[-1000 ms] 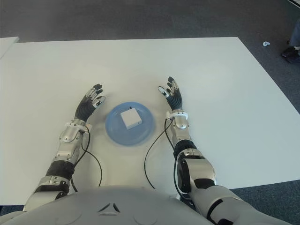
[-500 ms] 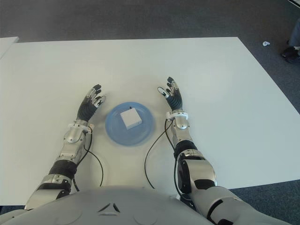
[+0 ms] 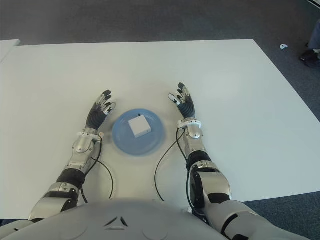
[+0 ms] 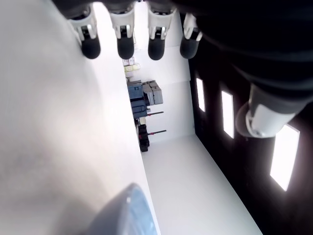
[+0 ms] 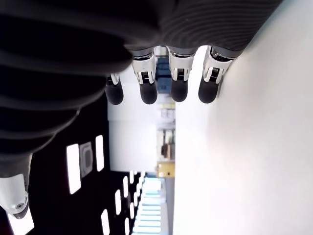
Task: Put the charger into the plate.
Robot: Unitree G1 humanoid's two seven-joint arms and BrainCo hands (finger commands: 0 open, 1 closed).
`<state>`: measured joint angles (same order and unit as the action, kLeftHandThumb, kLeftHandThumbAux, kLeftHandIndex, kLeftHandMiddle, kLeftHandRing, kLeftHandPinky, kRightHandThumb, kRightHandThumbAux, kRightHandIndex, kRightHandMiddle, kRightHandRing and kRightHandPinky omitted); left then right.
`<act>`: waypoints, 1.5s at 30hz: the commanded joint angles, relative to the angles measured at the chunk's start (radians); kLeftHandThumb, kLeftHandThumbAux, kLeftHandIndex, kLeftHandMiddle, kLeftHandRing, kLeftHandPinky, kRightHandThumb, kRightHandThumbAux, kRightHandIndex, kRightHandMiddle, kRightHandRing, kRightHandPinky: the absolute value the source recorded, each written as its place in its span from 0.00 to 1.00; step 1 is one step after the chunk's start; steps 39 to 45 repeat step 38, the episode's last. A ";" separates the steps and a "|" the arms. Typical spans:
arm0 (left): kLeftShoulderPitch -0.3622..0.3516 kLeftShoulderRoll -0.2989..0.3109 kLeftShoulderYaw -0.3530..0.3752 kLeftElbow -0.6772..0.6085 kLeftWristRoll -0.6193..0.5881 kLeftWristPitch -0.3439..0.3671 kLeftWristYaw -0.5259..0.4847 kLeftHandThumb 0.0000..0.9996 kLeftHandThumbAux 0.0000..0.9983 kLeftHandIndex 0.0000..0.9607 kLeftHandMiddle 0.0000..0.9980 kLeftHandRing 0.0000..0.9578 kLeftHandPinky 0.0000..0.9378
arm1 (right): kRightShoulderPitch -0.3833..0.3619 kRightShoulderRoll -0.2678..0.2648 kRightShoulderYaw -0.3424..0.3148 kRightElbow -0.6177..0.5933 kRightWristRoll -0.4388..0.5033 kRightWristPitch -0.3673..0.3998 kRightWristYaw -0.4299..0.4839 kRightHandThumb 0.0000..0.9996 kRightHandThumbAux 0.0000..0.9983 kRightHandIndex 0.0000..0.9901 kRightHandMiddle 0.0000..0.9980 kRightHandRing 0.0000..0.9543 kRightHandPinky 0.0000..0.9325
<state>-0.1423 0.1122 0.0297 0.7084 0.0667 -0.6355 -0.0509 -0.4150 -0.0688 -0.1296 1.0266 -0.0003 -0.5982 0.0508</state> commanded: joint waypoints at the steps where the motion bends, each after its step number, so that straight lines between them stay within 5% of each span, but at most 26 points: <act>1: 0.008 -0.003 -0.003 0.044 0.002 -0.011 0.001 0.01 0.48 0.00 0.00 0.00 0.00 | 0.080 -0.007 0.010 0.037 -0.006 0.046 0.004 0.04 0.55 0.00 0.00 0.00 0.00; 24: -0.115 0.024 0.020 0.240 -0.060 -0.023 -0.081 0.00 0.56 0.00 0.00 0.00 0.00 | 0.124 -0.022 0.068 -0.020 -0.037 0.126 -0.024 0.02 0.59 0.00 0.00 0.00 0.00; 45: -0.132 0.031 0.045 0.223 -0.082 0.050 -0.091 0.00 0.58 0.00 0.00 0.00 0.00 | 0.150 -0.026 0.081 -0.077 -0.036 0.174 -0.018 0.03 0.60 0.00 0.00 0.00 0.00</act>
